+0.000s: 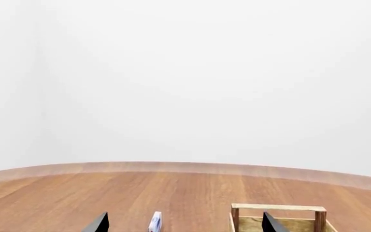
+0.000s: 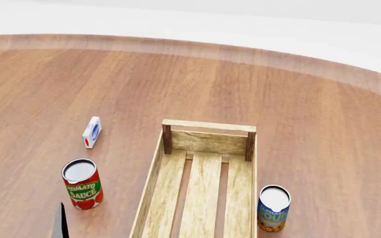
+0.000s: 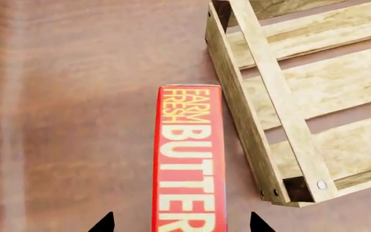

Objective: Pick up the butter and put it in the tray.

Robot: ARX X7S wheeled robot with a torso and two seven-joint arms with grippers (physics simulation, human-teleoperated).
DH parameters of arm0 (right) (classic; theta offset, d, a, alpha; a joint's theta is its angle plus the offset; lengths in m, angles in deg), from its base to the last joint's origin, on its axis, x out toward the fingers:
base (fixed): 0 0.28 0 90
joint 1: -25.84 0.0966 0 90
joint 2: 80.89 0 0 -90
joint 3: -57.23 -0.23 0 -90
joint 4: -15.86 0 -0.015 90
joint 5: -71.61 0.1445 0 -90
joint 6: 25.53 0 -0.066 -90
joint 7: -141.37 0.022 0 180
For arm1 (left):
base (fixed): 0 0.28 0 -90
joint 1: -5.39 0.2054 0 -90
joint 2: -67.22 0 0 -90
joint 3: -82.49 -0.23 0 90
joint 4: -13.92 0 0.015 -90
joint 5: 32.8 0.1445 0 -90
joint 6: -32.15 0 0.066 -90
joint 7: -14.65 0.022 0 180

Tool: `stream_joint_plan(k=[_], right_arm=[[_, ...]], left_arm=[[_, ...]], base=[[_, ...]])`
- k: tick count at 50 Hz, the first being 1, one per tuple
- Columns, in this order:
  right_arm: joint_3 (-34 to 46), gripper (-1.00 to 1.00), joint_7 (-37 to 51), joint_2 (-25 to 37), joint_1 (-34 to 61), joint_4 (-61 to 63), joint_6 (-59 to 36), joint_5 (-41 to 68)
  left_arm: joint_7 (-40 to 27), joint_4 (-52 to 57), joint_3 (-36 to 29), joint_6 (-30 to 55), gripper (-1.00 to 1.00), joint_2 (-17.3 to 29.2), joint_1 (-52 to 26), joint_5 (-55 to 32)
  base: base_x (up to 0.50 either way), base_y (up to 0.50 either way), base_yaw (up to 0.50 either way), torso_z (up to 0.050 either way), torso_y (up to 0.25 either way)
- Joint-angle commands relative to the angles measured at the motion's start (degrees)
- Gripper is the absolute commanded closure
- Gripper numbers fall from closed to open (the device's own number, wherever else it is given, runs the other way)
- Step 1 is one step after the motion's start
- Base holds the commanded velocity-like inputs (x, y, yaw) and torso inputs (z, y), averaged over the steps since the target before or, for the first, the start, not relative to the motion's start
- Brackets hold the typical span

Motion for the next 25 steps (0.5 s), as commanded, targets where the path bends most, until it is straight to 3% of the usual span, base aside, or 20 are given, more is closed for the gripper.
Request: stream_joint_plan(k=[1, 25], right_arm=[[-0.2, -1.0, -1.8, -1.8, -1.9, -2.2, 2.9, -1.3], [0.0, -1.0, -0.6, -1.4, -3.5, -4.7, 4.6, -2.2]], left_arm=[[1.4, -0.6, 1.7, -0.5, -1.0, -1.0, -0.2, 1.2], [0.9, -1.1, 1.0, -0.7, -1.0, -0.8, -0.4, 1.4]], base=[[0.0, 0.0, 0.0, 0.0, 0.0], [0.0, 0.0, 0.0, 0.0, 0.0]])
